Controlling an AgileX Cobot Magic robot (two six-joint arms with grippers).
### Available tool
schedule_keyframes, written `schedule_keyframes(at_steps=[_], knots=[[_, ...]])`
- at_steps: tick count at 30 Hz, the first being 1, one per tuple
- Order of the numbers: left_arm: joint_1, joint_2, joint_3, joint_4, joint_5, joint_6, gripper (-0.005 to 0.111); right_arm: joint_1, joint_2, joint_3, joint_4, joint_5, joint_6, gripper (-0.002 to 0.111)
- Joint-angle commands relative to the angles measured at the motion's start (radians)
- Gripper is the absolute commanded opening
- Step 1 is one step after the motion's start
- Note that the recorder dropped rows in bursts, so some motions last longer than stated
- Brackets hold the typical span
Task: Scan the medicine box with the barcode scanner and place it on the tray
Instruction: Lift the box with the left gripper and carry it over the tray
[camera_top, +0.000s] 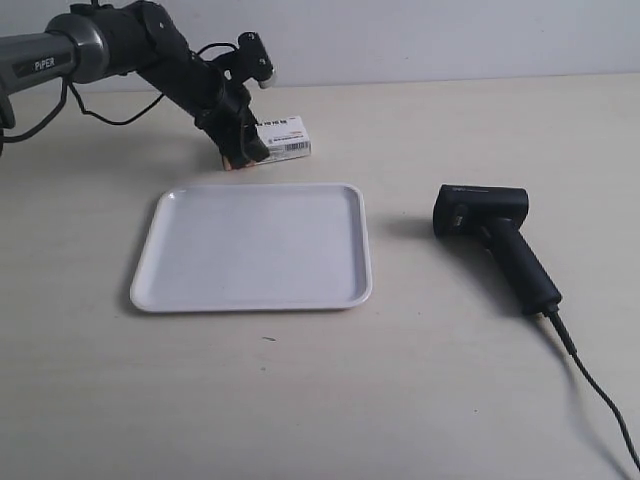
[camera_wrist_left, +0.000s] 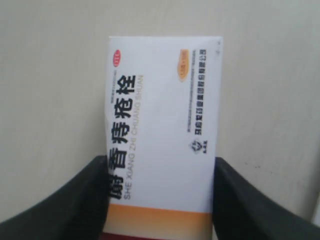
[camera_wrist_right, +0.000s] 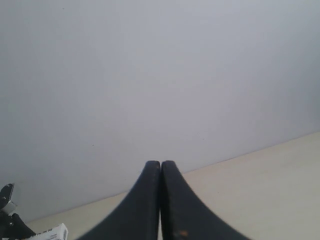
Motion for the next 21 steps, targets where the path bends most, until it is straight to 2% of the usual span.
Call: schedule_keyframes(at_steps=[1,3,7,9,13,15,17,18,19,20,21], knots=[[-0.001,-0.12,-0.001,-0.006,0.043,-0.075,0.0,0.003,-0.002,0.005,-0.008,-0.034,-0.025,0.0],[0.001,-0.19,-0.001,-0.007,0.114,-0.105,0.0,0.003,0.025,0.005,-0.008,-0.041,-0.023,0.0],[0.001,-0.299,0.023,-0.102,0.398,-0.059,0.0,0.003,0.199,-0.105,-0.008,0.034,-0.026,0.0],[0.001,-0.345,0.088,-0.159,0.418,0.002,0.0,0.003,0.34,-0.184,-0.008,0.094,-0.061,0.0],[-0.018,-0.456,0.301,-0.162,0.407,0.02,0.0,0.003,0.743,-0.277,-0.006,0.114,-0.068,0.001],[-0.03,-0.512,0.428,-0.157,0.332,0.059,0.0,0.014,0.929,-0.323,-0.004,0.116,-0.068,0.006],[-0.047,-0.586,0.59,-0.161,0.178,0.1,0.0,0.05,1.111,-0.377,-0.004,0.116,-0.068,0.016],[-0.063,-0.657,0.736,-0.179,-0.009,0.133,0.0,0.095,1.241,-0.436,-0.004,0.121,-0.068,0.027],[-0.072,-0.696,0.806,-0.179,-0.088,0.156,0.0,0.119,1.299,-0.464,-0.004,0.122,-0.078,0.035],[-0.079,-0.757,0.919,-0.214,-0.171,0.231,0.0,0.152,1.394,-0.51,-0.007,0.122,-0.105,0.05],[-0.079,-0.777,0.957,-0.243,-0.187,0.288,0.0,0.161,1.435,-0.535,-0.007,0.117,-0.119,0.057]])
